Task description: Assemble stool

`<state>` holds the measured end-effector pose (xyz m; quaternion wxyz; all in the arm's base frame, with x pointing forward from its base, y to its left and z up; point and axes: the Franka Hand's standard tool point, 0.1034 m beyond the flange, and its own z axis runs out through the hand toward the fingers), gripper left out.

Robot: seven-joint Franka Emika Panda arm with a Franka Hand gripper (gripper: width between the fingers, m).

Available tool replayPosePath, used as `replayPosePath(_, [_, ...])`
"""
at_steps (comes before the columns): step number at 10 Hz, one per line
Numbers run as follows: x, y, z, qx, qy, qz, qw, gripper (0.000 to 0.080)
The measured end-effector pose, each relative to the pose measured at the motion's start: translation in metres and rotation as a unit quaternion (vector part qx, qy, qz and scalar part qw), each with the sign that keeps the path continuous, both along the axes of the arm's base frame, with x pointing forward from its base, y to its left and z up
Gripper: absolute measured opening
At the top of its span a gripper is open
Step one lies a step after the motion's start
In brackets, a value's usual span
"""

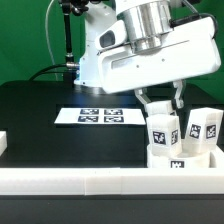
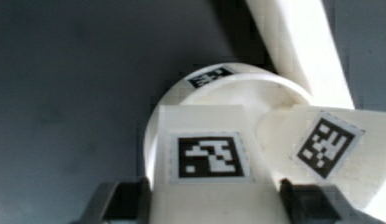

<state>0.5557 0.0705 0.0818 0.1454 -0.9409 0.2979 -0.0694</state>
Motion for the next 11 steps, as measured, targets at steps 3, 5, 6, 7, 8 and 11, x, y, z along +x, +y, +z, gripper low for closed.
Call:
replayPosePath(3, [0.0, 0.003, 0.0, 0.021, 0.012, -0.059, 0.998, 0.0372])
replayPosePath(5, [0.001, 0.004, 0.007, 0.021, 0.017, -0.04, 0.999, 0.0559])
replayPosePath(6, [0.001, 0.005, 0.014, 0.022, 0.02, -0.033, 0.999, 0.0559])
replayPosePath(7, [0.0, 0.007, 0.024, 0.023, 0.025, -0.028, 0.999, 0.063])
replayPosePath(8, [0.001, 0.006, 0.031, 0.022, 0.023, -0.024, 0.999, 0.0644])
replayPosePath(11, [0.0, 0.007, 0.028, 0.002, 0.003, 0.06, 0.998, 0.0649])
